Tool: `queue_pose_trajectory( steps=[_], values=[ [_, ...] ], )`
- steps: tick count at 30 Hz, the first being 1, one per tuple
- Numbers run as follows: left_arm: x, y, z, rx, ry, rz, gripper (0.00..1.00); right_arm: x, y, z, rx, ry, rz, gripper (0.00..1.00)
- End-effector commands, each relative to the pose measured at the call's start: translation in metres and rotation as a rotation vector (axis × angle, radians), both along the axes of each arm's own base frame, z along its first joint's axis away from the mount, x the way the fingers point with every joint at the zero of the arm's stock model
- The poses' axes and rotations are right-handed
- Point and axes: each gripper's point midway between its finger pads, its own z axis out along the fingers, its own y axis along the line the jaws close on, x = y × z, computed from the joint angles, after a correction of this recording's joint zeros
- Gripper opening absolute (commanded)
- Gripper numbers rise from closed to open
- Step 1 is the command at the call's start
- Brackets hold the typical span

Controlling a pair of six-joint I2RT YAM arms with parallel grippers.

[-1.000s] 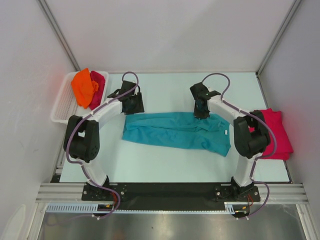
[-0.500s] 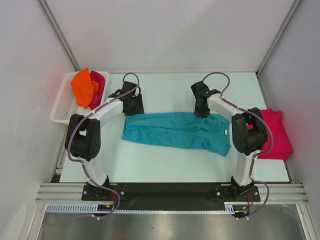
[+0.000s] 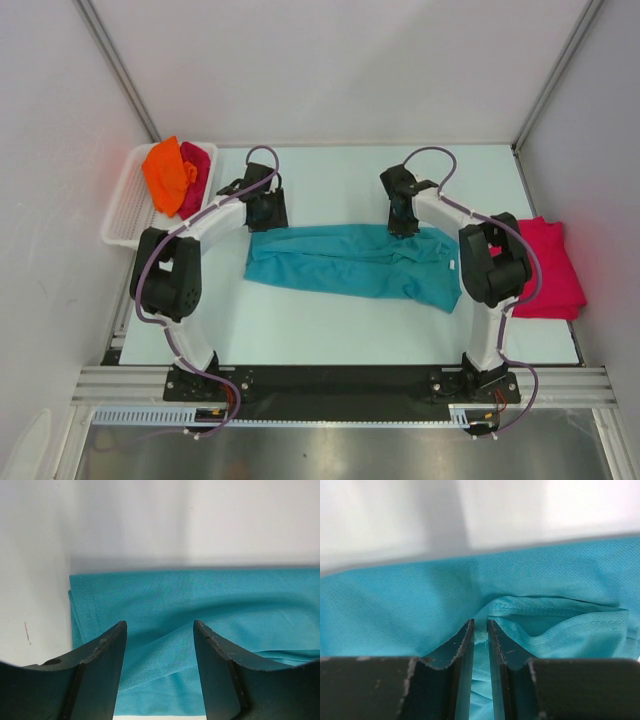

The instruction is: Fold and stack the t-shirts

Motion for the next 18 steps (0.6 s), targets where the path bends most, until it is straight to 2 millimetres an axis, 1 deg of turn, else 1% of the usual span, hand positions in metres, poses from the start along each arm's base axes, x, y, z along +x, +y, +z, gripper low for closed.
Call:
queue_pose_trajectory(
  steps=[1, 2, 5, 6, 7, 11, 13, 17, 18],
  values=[
    [0.013, -0.005, 0.020, -0.006, -0.063, -0.016, 0.61, 0.006, -0.001, 0.001, -0.001, -0.020, -0.001, 0.22],
    [0.012, -0.005, 0.020, -0.006, -0.063, -0.016, 0.61, 0.006, -0.002, 0.001, -0.003, -0.017, -0.001, 0.22],
    [0.011, -0.005, 0.019, -0.005, -0.061, -0.016, 0.61, 0.004, -0.001, 0.002, -0.001, -0.021, 0.004, 0.17],
    [0.011, -0.005, 0.019, -0.006, -0.063, -0.016, 0.61, 0.004, -0.002, 0.002, -0.001, -0.022, 0.004, 0.07],
    [0.011, -0.005, 0.020, -0.005, -0.064, -0.017, 0.61, 0.004, -0.001, 0.001, 0.002, -0.022, 0.007, 0.00],
    [0.010, -0.005, 0.019, -0.007, -0.065, -0.018, 0.61, 0.001, 0.002, 0.004, 0.010, -0.037, 0.021, 0.00],
    [0.010, -0.005, 0.019, -0.008, -0.065, -0.019, 0.61, -0.001, 0.001, 0.010, 0.007, -0.059, 0.022, 0.00],
    [0.010, -0.005, 0.020, -0.012, -0.069, -0.019, 0.60, -0.002, 0.001, 0.028, -0.006, -0.120, 0.024, 0.00],
    [0.010, -0.005, 0.019, -0.012, -0.068, -0.018, 0.61, -0.005, 0.006, 0.033, -0.011, -0.133, 0.041, 0.00]
  ],
)
